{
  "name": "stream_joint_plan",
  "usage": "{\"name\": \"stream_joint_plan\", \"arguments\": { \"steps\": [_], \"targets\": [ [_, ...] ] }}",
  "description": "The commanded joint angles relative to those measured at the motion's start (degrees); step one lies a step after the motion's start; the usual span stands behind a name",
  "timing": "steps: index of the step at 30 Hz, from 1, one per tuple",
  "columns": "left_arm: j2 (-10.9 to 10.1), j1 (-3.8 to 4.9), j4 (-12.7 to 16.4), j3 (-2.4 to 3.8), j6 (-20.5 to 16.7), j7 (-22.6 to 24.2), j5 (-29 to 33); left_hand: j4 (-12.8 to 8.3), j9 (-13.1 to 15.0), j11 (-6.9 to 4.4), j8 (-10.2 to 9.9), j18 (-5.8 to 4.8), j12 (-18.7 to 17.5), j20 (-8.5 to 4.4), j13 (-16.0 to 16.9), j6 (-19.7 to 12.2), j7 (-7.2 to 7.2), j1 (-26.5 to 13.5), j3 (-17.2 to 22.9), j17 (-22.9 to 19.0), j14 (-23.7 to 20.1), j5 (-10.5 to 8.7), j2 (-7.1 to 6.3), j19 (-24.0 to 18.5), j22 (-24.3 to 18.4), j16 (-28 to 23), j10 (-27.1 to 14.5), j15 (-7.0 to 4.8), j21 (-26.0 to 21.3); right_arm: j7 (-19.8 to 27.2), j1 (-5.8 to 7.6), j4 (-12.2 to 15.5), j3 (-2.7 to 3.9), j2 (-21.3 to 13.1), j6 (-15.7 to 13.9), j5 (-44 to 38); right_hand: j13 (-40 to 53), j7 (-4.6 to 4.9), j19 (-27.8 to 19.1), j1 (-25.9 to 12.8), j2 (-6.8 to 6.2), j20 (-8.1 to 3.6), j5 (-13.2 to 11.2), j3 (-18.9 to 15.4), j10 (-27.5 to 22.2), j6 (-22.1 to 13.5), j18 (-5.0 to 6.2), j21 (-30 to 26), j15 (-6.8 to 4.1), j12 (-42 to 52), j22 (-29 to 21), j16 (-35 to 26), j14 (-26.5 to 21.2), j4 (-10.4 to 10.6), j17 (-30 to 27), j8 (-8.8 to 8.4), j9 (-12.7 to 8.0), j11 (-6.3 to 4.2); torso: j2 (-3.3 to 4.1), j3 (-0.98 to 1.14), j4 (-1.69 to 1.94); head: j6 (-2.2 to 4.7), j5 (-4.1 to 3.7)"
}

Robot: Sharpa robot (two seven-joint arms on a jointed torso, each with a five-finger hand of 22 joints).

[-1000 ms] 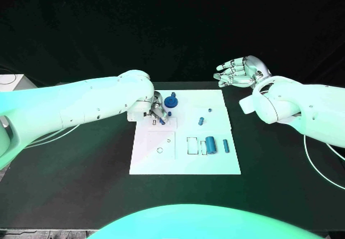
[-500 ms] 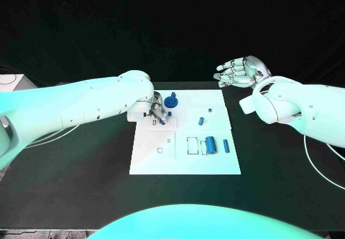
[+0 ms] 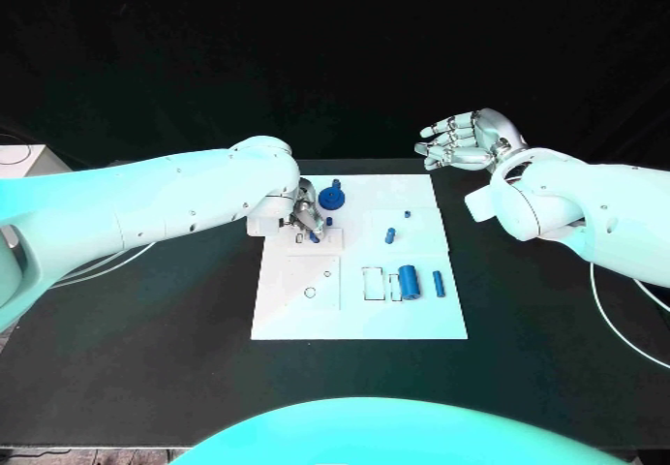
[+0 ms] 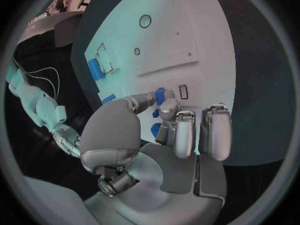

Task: Assemble the parts on the task board

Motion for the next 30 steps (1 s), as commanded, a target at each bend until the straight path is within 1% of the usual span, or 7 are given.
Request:
{"name": "stream_joint_plan", "arguments": {
  "steps": [1, 6, 9, 15, 19, 25, 30],
  "targets": [
    [0.55, -0.05, -0.36, -0.03, 1.80, 0.24, -0.12, -11.20, -0.02, -0.11, 0.21, -0.93, 0.27, -0.45, -0.06, 0.46, 0.05, -0.06, 11.56, 15.10, 5.97, 0.06, 0.63, 2.71, 8.39, 0.19, 0.26, -0.35, 0.35, 0.52, -0.03, 0.14, 0.01, -0.01, 0.79, -0.49, -0.07, 1.75, -0.22, -0.29, 0.20, 0.03, 0.32, 0.07, -0.33, -0.43, 0.39, 0.14, 0.13, 0.22, -0.06, -0.21, 0.02, -0.25, -0.07, -0.13, -0.05, -0.10, 0.02, 0.01, -0.02, 0.00, 0.12],
    [1.36, -0.05, -1.40, -0.06, 2.93, 0.19, -0.03, -11.22, -0.01, -0.11, 0.20, -0.94, 0.24, -0.45, -0.10, 0.46, 0.05, -0.10, 11.60, 15.10, 5.97, 0.06, 0.61, 2.71, 8.41, 0.19, 0.24, -0.35, 0.35, 0.51, -0.02, 0.20, 0.01, 0.01, 0.81, -0.50, -0.07, 1.75, -0.22, -0.29, 0.20, 0.03, 0.32, 0.07, -0.33, -0.43, 0.39, 0.14, 0.13, 0.22, -0.06, -0.21, 0.02, -0.25, -0.07, -0.13, -0.05, -0.10, 0.04, -0.01, -0.13, 0.00, 0.16],
    [1.76, -0.05, -1.92, -0.06, 3.76, 0.11, 0.07, -11.23, -0.01, -0.11, 0.20, -0.94, 0.28, -0.46, -0.04, 0.46, 0.05, -0.11, 11.61, 15.10, 5.97, 0.06, 0.61, 2.71, 8.40, 0.19, 0.28, -0.35, 0.35, 0.50, -0.02, 0.22, 0.01, -0.01, 0.81, -0.50, -0.07, 1.75, -0.22, -0.29, 0.20, 0.03, 0.32, 0.07, -0.33, -0.43, 0.39, 0.14, 0.13, 0.22, -0.06, -0.21, 0.02, -0.25, -0.07, -0.13, -0.05, -0.10, 0.01, -0.01, -0.10, 0.00, 0.09],
    [2.28, -0.05, -2.52, -0.08, 5.07, -0.13, 0.43, -11.25, 0.00, -0.11, 0.20, -0.93, 0.31, -0.46, 0.00, 0.46, 0.05, -0.12, 11.63, 15.10, 5.97, 0.06, 0.59, 2.71, 8.40, 0.19, 0.30, -0.35, 0.34, 0.49, -0.02, 0.25, 0.01, 0.00, 0.79, -0.53, -0.07, 1.75, -0.22, -0.29, 0.20, 0.03, 0.32, 0.07, -0.33, -0.43, 0.39, 0.14, 0.13, 0.22, -0.06, -0.21, 0.02, -0.25, -0.07, -0.13, -0.05, -0.10, -0.02, 0.05, 0.00, 0.00, 0.00],
    [2.47, -0.05, -2.79, -0.09, 5.59, -0.26, 0.54, -11.25, 0.00, -0.11, 0.20, -0.93, 0.31, -0.46, 0.00, 0.46, 0.05, -0.12, 11.63, 15.10, 5.97, 0.06, 0.59, 2.71, 8.40, 0.19, 0.30, -0.35, 0.34, 0.49, -0.02, 0.26, 0.01, 0.03, 0.78, -0.53, -0.07, 1.75, -0.22, -0.29, 0.20, 0.03, 0.32, 0.07, -0.33, -0.43, 0.39, 0.14, 0.13, 0.22, -0.06, -0.21, 0.02, -0.25, -0.07, -0.13, -0.05, -0.10, -0.03, 0.00, 0.00, 0.00, -0.01],
    [2.76, -0.05, -3.17, -0.11, 4.87, -0.65, 0.63, -11.29, 0.01, -0.11, 0.18, -0.93, 0.30, -0.46, -0.01, 0.45, 0.05, -0.16, 11.69, 15.10, 5.97, 0.08, 0.57, 2.70, 8.39, 0.19, 0.29, -0.36, 0.34, 0.50, -0.02, 0.28, 0.01, 0.03, 0.79, -0.53, -0.07, 1.75, -0.22, -0.29, 0.20, 0.03, 0.32, 0.07, -0.33, -0.43, 0.39, 0.14, 0.13, 0.22, -0.06, -0.21, 0.02, -0.25, -0.07, -0.13, -0.05, -0.10, -0.05, 0.04, -0.02, 0.00, 0.00],
    [3.05, -0.05, -3.52, -0.13, 3.73, -1.17, 0.90, -11.24, 0.02, -0.09, 0.17, -0.90, 0.18, -0.48, -0.18, 0.45, 0.08, -0.27, 11.69, 15.10, 5.97, 0.08, 0.58, 2.65, 8.28, 0.19, 0.21, -0.34, 0.26, 0.51, -0.02, 0.30, 0.01, 0.05, 0.79, -0.54, -0.07, 1.75, -0.22, -0.29, 0.20, 0.03, 0.32, 0.07, -0.33, -0.43, 0.39, 0.14, 0.13, 0.22, -0.06, -0.21, 0.02, -0.25, -0.07, -0.13, -0.05, -0.10, -0.06, 0.02, -0.04, 0.00, -0.06]
  ]
}}
